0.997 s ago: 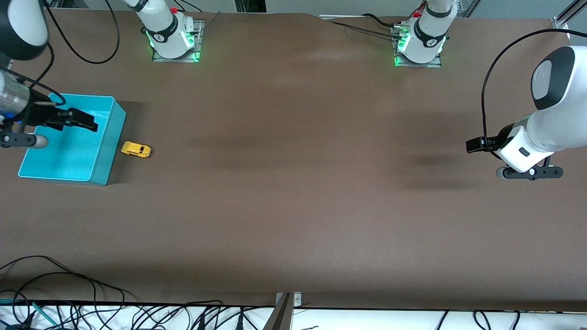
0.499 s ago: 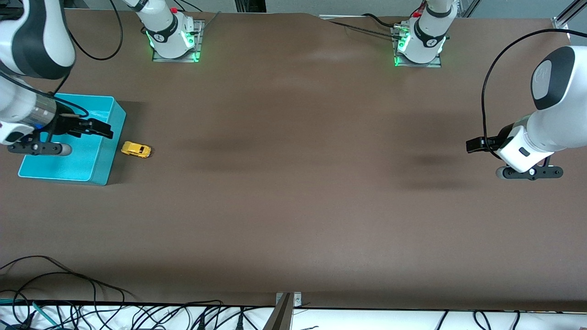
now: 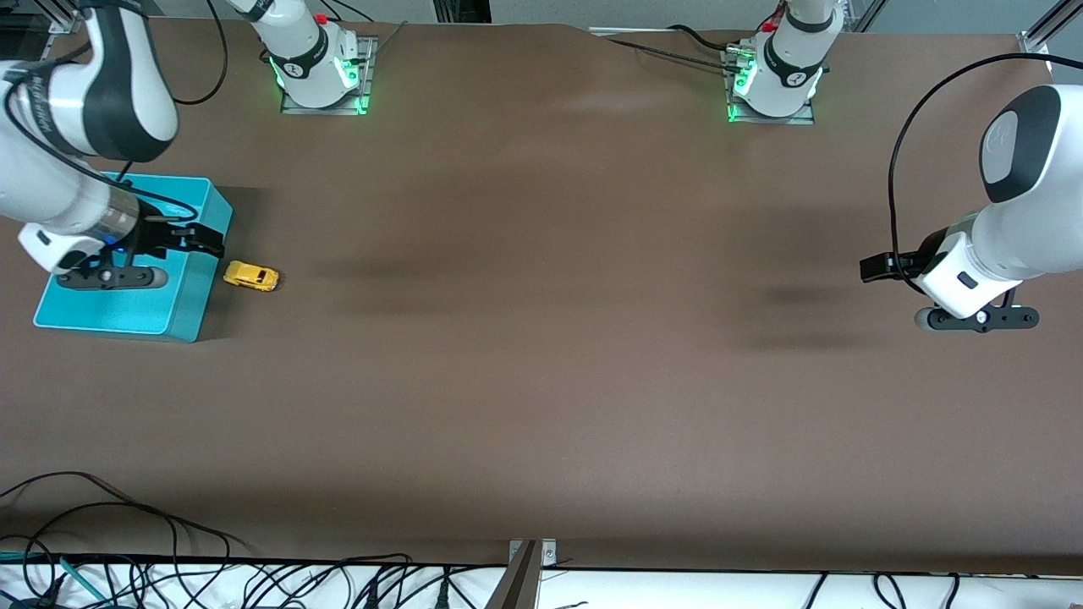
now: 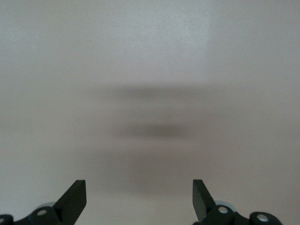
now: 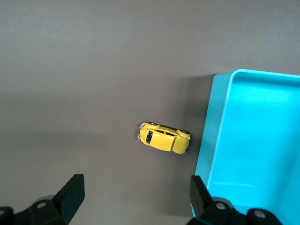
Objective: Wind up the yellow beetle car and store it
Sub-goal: 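Reach the right gripper toward the yellow car beside the bin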
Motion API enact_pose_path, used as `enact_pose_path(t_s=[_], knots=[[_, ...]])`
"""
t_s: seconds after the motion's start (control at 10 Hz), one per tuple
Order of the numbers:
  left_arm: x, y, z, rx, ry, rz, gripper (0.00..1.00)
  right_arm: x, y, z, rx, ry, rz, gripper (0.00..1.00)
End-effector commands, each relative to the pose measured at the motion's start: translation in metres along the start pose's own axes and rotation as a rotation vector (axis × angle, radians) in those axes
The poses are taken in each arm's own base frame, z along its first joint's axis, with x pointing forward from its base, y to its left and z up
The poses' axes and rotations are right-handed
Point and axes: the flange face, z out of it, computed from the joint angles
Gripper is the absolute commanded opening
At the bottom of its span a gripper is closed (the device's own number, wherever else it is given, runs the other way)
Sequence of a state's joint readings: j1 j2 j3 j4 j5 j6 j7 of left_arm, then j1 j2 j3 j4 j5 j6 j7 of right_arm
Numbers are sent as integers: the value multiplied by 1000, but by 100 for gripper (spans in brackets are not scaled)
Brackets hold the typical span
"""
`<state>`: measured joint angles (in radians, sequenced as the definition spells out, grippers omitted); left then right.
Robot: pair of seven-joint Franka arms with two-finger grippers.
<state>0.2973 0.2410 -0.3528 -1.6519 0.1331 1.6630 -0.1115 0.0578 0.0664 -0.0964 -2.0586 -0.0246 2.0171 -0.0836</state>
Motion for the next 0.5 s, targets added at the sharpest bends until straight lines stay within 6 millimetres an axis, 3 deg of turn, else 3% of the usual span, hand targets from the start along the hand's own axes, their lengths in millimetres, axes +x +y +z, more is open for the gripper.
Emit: enact_pose_path(t_s=[0.0, 0.4], knots=[[-6, -2, -5, -18, -6, 18, 100, -17, -8, 31, -22, 20, -38, 100], [-7, -2, -4, -17, -14, 18, 100, -23, -9, 67, -18, 21, 14, 100]])
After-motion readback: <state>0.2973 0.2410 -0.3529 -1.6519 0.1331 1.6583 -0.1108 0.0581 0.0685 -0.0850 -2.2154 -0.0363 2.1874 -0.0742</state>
